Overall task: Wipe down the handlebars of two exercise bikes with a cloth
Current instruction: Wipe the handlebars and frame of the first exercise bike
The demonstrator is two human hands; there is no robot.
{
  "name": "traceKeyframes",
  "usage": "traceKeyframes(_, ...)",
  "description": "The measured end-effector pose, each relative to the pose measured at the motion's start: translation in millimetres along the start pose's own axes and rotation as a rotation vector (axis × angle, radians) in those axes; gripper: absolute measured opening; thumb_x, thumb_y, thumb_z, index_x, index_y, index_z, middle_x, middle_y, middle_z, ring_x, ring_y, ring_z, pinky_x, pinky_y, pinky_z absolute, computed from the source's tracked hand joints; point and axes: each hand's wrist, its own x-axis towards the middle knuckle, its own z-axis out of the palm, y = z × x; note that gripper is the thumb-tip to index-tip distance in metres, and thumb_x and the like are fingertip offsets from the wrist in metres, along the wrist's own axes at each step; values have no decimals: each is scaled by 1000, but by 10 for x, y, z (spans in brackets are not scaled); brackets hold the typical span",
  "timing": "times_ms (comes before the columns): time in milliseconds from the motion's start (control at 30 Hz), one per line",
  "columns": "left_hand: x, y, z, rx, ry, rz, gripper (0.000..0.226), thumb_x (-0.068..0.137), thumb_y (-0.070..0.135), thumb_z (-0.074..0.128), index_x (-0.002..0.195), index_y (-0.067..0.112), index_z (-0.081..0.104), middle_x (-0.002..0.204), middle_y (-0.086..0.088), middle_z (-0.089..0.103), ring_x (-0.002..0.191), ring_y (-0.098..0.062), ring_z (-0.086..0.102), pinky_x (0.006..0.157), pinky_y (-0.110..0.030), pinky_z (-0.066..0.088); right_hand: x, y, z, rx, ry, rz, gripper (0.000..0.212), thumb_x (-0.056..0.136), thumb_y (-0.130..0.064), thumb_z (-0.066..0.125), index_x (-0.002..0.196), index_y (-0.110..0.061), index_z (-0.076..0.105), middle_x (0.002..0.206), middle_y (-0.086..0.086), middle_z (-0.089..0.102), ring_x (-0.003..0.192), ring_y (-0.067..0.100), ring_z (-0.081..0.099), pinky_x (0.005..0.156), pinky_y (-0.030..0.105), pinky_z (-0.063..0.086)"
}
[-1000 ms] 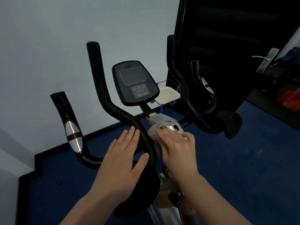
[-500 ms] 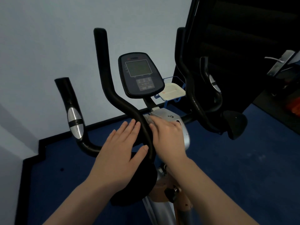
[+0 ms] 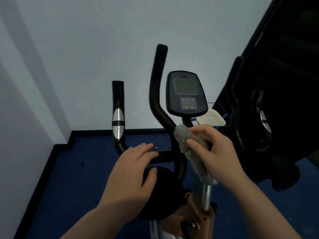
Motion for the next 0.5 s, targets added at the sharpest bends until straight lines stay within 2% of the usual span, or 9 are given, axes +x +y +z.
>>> traceKeyframes(33,-53,-54,-20,5,10,-30,45,85,44,44,128,35,52,145,25,34,138,9,18,115,-16,5,33,-42,49,-68,-40,-99,20,84,-37,65,103,-39,62,101,-25,66,96,-5,61,82,26,52)
traceKeyframes(100,-127,-152,-69,26,27,-72,57,82,54,39,136,36,45,151,28,20,141,9,6,115,-16,-5,119,-98,154,-289,-132,-337,23,84,-32,66,107,-34,64,108,-20,67,103,-2,57,96,25,42)
traceKeyframes(200,-141,-234,-134,61,35,-102,68,81,63,38,144,37,33,154,28,11,143,8,0,116,-21,-7,258,-83,237,-545,-273,-597,21,84,-22,70,105,-21,71,107,-8,72,107,7,63,111,29,28)
traceKeyframes(267,-105,-265,-159,90,42,-95,70,83,63,39,146,36,29,156,24,10,144,4,-1,117,-23,-7,311,-81,208,-587,-401,-597,23,90,-29,62,110,-21,70,107,-7,72,106,9,64,113,32,24)
traceKeyframes(400,-16,-346,-175,107,51,-80,66,88,55,39,148,30,27,158,18,11,146,0,0,118,-26,-5,343,-115,120,-674,-642,-574,44,99,-41,30,128,-25,59,122,-10,66,118,5,55,115,27,17)
traceKeyframes(500,59,-405,-171,86,39,-79,64,91,52,37,149,29,24,158,17,11,146,0,0,118,-24,-6,364,-146,151,-698,-741,-532,44,98,-36,28,131,-23,54,122,-6,65,114,10,58,109,20,18)
